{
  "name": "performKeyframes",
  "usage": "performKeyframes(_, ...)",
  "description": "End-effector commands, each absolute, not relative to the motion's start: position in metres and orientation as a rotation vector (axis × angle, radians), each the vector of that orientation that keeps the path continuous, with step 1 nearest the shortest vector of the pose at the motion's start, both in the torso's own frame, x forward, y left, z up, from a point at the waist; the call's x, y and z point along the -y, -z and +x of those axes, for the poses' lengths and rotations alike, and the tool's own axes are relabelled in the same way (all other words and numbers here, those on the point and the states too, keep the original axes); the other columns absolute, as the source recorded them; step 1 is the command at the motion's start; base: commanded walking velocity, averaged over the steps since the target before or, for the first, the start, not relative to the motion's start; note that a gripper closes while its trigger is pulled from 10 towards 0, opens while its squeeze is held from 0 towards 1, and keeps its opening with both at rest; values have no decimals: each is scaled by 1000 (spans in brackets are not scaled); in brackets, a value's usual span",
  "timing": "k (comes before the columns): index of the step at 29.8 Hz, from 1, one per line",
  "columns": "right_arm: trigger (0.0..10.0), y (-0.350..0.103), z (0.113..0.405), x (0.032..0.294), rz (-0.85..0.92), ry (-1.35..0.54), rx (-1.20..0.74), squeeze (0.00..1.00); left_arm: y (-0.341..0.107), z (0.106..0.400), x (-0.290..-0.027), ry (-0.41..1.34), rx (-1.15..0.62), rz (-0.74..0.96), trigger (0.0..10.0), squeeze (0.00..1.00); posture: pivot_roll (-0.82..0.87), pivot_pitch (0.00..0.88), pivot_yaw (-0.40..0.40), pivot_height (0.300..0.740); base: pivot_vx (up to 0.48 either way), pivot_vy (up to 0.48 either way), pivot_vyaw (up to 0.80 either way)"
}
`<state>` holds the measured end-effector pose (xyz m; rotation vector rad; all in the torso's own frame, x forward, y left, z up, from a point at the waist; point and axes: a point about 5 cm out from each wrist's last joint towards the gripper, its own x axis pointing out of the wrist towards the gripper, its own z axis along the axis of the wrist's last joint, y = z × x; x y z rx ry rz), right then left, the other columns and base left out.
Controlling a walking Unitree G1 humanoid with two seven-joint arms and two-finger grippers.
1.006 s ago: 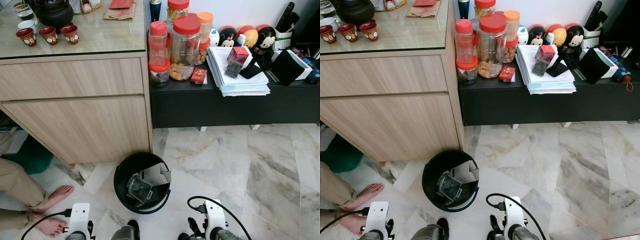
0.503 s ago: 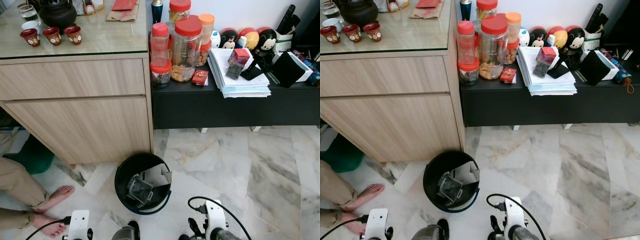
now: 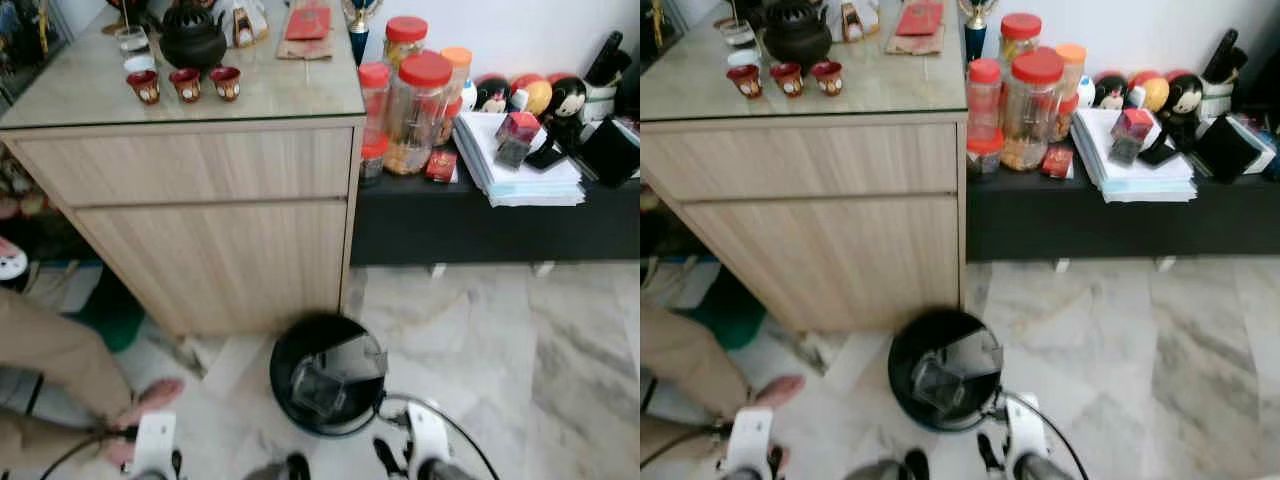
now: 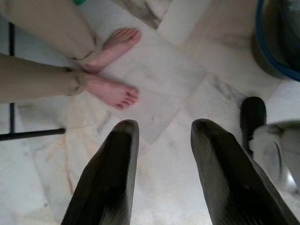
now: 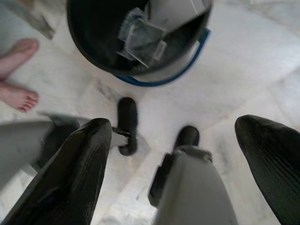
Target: Picking trash to rubbish bin
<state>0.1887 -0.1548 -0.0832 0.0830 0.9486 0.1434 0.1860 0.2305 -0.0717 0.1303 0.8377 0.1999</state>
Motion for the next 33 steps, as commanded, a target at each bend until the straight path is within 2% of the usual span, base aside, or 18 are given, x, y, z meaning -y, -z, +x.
performKeyframes(1,10000,84,188,152,88,-145,-955,0,76,177,-234,-216,-874,130,10000,0,125,142,4,740,0,0,0)
performKeyframes(7,10000,84,188,152,90,-146,-955,0,76,176,-234,-221,-877,125,10000,0,129,145,0,740,0,425,0)
performKeyframes(29,10000,81,194,155,81,-137,-942,0,77,175,-231,-231,-869,116,10000,0,132,166,-22,740,0,0,0)
performKeyframes(33,10000,81,193,154,74,-139,-948,0,78,174,-232,-231,-874,116,10000,0,128,159,-20,740,0,0,-769)
